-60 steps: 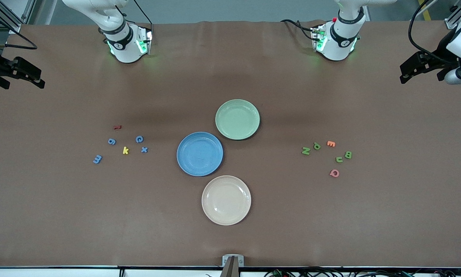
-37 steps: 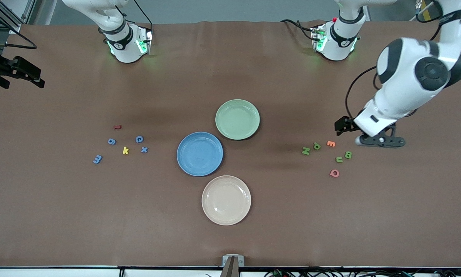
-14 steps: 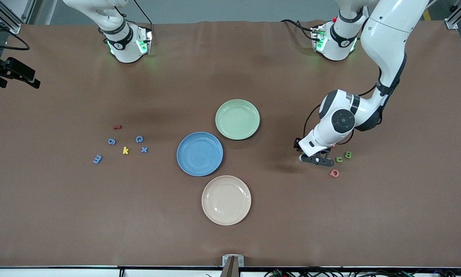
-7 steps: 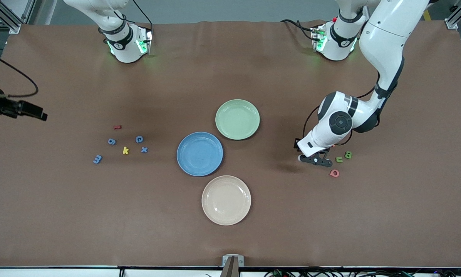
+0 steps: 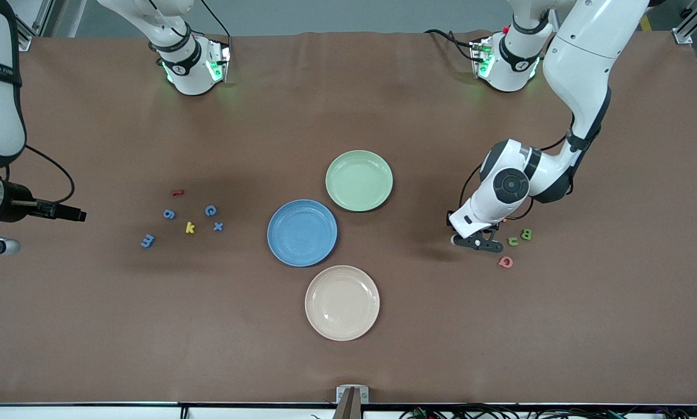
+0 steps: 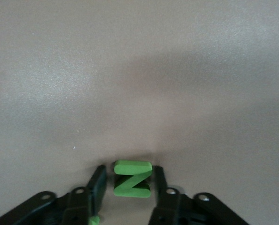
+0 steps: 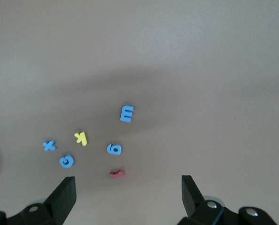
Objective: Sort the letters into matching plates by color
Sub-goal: 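Carry the green N to its plate while the right gripper grasps a blue letter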
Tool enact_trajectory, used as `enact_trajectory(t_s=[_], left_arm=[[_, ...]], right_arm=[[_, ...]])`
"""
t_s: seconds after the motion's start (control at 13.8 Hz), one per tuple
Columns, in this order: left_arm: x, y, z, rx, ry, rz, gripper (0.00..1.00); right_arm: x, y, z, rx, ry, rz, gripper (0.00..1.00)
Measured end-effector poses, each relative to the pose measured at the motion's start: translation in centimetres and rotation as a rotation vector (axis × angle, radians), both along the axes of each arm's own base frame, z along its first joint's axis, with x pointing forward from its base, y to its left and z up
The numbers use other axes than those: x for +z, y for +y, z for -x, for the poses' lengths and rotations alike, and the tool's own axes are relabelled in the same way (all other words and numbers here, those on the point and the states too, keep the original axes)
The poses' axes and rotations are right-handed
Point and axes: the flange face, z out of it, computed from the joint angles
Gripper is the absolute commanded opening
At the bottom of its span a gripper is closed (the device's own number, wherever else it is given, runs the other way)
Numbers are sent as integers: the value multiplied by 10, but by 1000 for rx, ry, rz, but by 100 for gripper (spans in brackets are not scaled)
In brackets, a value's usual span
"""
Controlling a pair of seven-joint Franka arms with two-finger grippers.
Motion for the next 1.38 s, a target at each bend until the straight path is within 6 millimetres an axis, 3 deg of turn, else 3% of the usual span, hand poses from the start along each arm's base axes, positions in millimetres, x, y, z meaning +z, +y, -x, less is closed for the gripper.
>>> enact_trajectory(t_s=[0.15, 0.36, 0.58, 0.8, 1.09, 1.38], left_arm=[[0, 0, -1, 5, -2, 0, 3], [2, -6, -1, 51, -5, 1, 0], [13, -31, 0, 119, -26, 8, 0], [34, -70, 13, 226, -28, 31, 0], [54, -139, 54, 381, 27, 42, 0], [61, -189, 94, 484, 58, 41, 1]], right_arm=[[-22, 1, 0, -53, -11, 11, 97], [-65, 7, 6, -94, -57, 26, 88], [-108, 29, 17, -141, -89, 39, 82], [-138, 36, 27, -151, -125, 46, 71], [-177, 35, 31, -186, -132, 54, 71], [-215, 36, 38, -217, -142, 61, 69]])
